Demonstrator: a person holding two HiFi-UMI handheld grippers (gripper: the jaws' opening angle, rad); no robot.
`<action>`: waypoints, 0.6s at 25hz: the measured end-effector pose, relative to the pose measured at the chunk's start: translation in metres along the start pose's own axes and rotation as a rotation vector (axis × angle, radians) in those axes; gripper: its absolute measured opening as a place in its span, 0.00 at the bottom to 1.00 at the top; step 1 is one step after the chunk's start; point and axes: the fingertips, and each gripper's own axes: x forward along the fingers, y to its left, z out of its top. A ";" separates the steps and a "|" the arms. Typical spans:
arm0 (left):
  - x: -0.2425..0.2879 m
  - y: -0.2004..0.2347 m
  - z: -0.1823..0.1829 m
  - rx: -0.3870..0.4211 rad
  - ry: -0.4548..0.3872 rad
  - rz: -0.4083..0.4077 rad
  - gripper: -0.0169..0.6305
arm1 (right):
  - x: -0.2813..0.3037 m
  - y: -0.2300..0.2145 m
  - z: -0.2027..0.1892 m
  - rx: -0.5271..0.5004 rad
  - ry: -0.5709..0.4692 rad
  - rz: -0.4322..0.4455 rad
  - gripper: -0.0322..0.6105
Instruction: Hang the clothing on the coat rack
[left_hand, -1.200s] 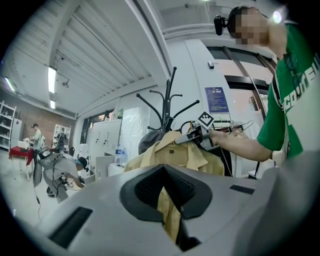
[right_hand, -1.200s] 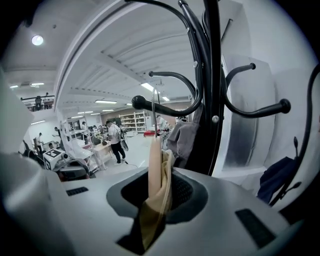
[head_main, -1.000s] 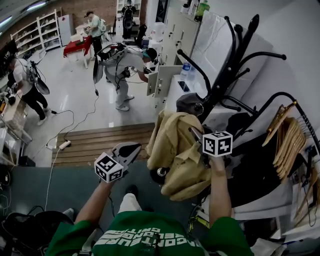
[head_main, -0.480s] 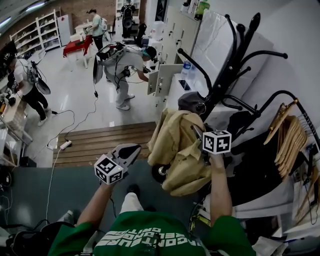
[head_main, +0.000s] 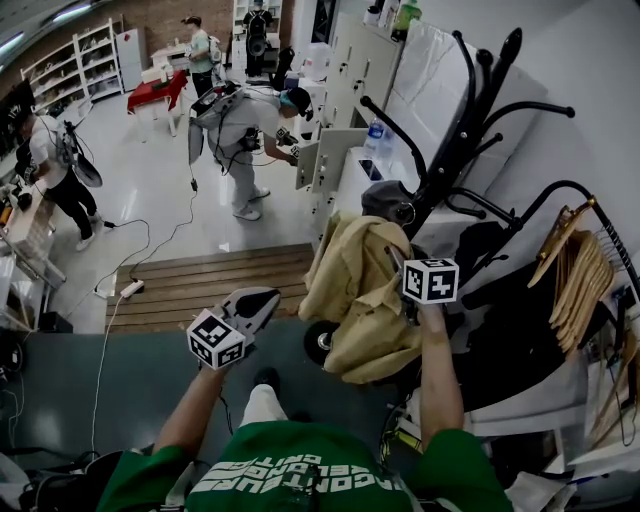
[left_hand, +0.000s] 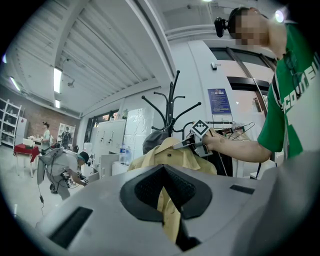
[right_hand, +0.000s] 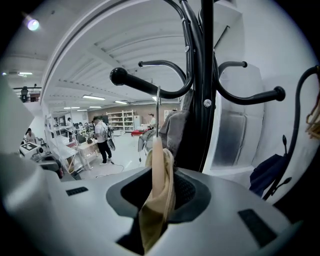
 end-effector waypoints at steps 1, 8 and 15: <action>0.000 -0.001 0.000 0.000 0.000 -0.001 0.03 | 0.000 0.000 0.000 0.000 0.000 -0.001 0.16; -0.003 -0.007 0.001 0.003 -0.003 -0.005 0.03 | -0.015 0.001 0.001 0.002 -0.002 0.000 0.20; -0.005 -0.019 0.001 0.007 -0.004 -0.020 0.03 | -0.044 0.003 -0.001 0.003 -0.049 -0.033 0.23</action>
